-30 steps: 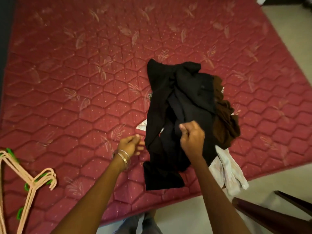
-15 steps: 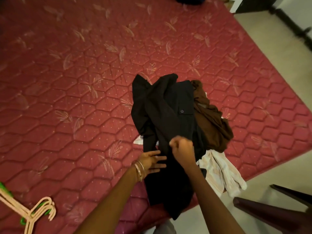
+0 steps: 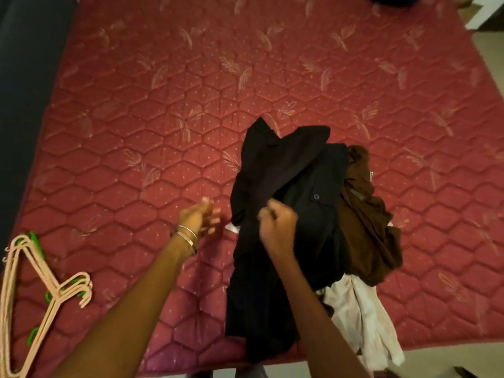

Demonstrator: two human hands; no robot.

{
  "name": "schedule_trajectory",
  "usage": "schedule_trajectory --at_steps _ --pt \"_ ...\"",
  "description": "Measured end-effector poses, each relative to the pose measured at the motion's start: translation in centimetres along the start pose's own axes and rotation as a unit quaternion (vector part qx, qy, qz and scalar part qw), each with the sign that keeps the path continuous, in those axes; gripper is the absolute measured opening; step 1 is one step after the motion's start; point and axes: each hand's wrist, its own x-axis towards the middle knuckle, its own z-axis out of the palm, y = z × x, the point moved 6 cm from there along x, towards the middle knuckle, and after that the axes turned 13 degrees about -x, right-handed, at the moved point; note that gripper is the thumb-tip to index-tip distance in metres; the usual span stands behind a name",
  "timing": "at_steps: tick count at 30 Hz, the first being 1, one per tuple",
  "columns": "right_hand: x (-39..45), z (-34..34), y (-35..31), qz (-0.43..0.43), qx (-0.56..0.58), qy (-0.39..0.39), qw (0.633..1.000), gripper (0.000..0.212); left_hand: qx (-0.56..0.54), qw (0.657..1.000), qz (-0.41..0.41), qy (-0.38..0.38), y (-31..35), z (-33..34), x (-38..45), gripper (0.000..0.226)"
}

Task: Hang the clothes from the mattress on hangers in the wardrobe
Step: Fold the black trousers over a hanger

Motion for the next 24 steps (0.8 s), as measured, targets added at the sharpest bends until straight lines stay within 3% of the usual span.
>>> schedule_trajectory --at_steps 2,4,5,7,8,9,10,12,14,16,20,22,24 --pt "-3.8 0.9 -4.0 -0.133 0.061 -0.165 0.975 0.015 0.004 0.999 -0.006 -0.052 2.1 2.5 -0.6 0.039" --pt "-8.3 2.2 -6.1 -0.259 0.036 -0.380 0.887 0.008 0.083 0.990 -0.010 -0.110 3.5 4.6 -2.0 0.035" --pt "-10.3 3.0 -6.1 -0.282 0.015 -0.486 0.827 0.017 0.146 0.980 -0.006 -0.137 3.6 5.2 -2.5 0.032" --pt "-12.8 4.0 -4.2 -0.214 -0.024 -0.668 0.712 0.032 0.273 0.950 0.009 -0.149 2.6 5.6 -3.3 0.041" --pt "-13.1 4.0 -2.7 -0.145 -0.043 -0.717 0.681 0.035 0.294 0.947 0.021 -0.129 1.8 5.4 -3.8 0.040" --pt "-12.5 4.1 -0.7 -0.068 -0.058 -0.723 0.685 0.034 0.280 0.954 0.029 -0.105 1.2 4.9 -4.2 0.035" --pt "-11.1 3.8 1.6 0.030 -0.053 -0.686 0.725 0.033 0.242 0.966 0.029 -0.082 0.7 4.3 -4.3 0.030" --pt "-8.1 2.3 6.3 0.261 0.023 -0.529 0.808 0.038 0.155 0.987 0.021 -0.033 -0.1 2.3 -4.7 0.021" --pt "-6.4 0.6 9.4 0.380 0.065 -0.392 0.835 0.059 0.093 0.995 0.037 -0.022 -0.5 0.6 -5.6 0.028" --pt "-5.9 0.5 9.7 0.407 0.097 -0.357 0.835 0.076 0.048 0.996 0.063 -0.049 -0.7 -0.2 -7.1 0.037" --pt "-3.7 1.3 3.3 0.354 0.432 -0.296 0.775 0.075 0.057 0.976 0.118 -0.174 -1.5 -0.5 -9.4 0.054" --pt "-2.3 0.2 -0.5 0.300 0.468 -0.221 0.801 0.053 0.125 0.950 0.103 -0.269 -2.0 -1.3 -11.0 0.063" --pt "-1.2 -1.1 -3.9 0.249 0.443 -0.174 0.844 0.049 0.233 0.916 0.051 -0.324 -2.5 -2.8 -12.2 0.059"
